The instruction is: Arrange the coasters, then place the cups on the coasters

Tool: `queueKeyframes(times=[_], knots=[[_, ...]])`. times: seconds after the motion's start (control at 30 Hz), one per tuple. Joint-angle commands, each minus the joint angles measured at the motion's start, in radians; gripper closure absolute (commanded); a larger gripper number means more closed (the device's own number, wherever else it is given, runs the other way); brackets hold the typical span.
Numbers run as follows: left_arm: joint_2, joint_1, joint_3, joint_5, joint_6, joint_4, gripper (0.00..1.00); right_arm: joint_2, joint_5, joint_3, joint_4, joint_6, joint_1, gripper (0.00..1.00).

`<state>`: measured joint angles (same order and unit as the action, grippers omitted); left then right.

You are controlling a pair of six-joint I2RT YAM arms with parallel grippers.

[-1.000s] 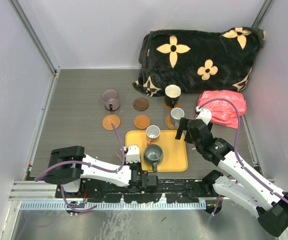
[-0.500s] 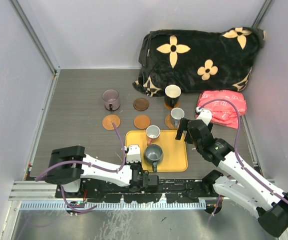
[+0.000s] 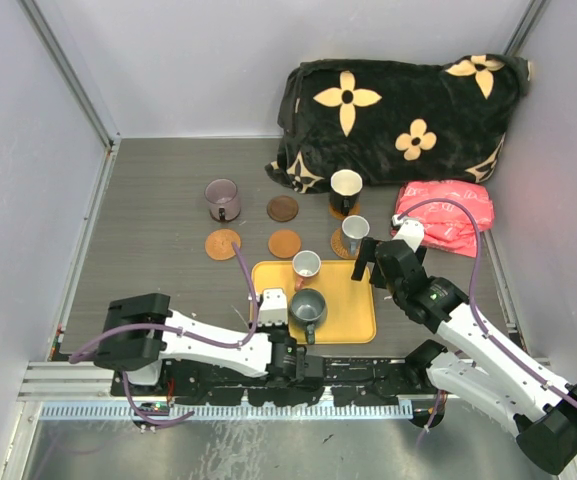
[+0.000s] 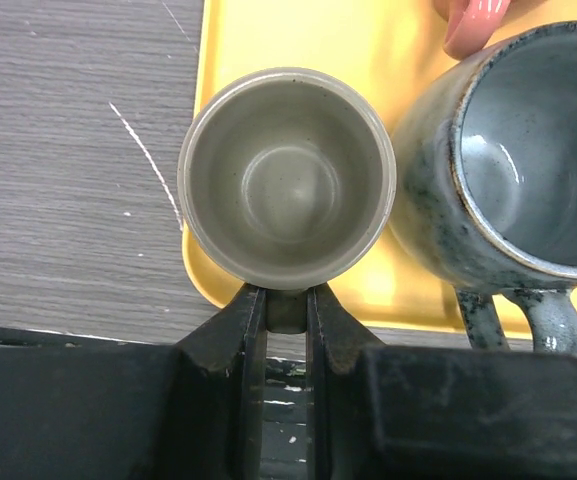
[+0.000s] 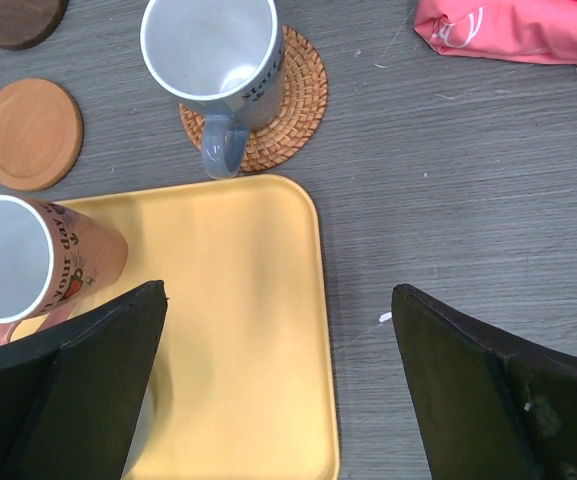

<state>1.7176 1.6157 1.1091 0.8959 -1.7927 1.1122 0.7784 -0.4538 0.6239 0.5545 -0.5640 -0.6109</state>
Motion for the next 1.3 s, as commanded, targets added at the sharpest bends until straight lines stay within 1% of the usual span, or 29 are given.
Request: queueKeyframes(times=[0.0, 0.07, 0.2, 0.33, 0.47, 0.63, 0.73, 0.77, 0.83, 0.9, 0.97, 1.27], knots=[[-0.039, 0.007, 0.022, 0.124, -0.079, 0.155, 1.0, -0.011, -0.001, 0.008, -0.027, -0.018, 0.004, 0.0], [-0.079, 0.005, 0.004, 0.141, -0.106, 0.185, 1.0, -0.01, 0.0, 0.006, -0.029, -0.021, 0.004, 0.0], [-0.171, -0.008, -0.033, 0.181, -0.105, 0.219, 1.0, -0.004, 0.008, -0.001, -0.042, -0.021, 0.004, 0.0], [-0.277, -0.054, -0.084, 0.203, -0.034, 0.209, 1.0, 0.015, 0.02, 0.001, -0.057, -0.022, 0.004, 0.0], [-0.4, -0.119, -0.157, 0.204, 0.115, 0.103, 1.0, 0.031, 0.026, 0.007, -0.069, -0.019, 0.003, 0.0], [-0.554, -0.246, -0.243, 0.181, 0.298, -0.035, 1.0, 0.046, 0.032, 0.014, -0.083, -0.012, 0.003, 0.0], [-0.628, -0.331, -0.289, 0.158, 0.455, -0.146, 1.0, 0.058, 0.033, 0.02, -0.088, -0.011, 0.002, 0.0], [-0.651, -0.362, -0.306, 0.141, 0.522, -0.201, 1.0, 0.061, 0.035, 0.021, -0.091, -0.011, 0.002, 0.0], [-0.686, -0.419, -0.335, 0.1, 0.609, -0.293, 1.0, 0.068, 0.036, 0.025, -0.095, -0.011, 0.002, 0.0], [-0.704, -0.465, -0.354, 0.069, 0.688, -0.37, 1.0, 0.076, 0.036, 0.026, -0.099, -0.009, 0.002, 0.0], [-0.701, -0.51, -0.355, 0.049, 0.728, -0.397, 1.0, 0.083, 0.035, 0.032, -0.098, -0.008, 0.003, 0.0], [-0.626, -0.72, -0.371, -0.108, 0.957, -0.63, 1.0, 0.107, 0.029, 0.077, -0.087, 0.006, 0.002, 0.0]])
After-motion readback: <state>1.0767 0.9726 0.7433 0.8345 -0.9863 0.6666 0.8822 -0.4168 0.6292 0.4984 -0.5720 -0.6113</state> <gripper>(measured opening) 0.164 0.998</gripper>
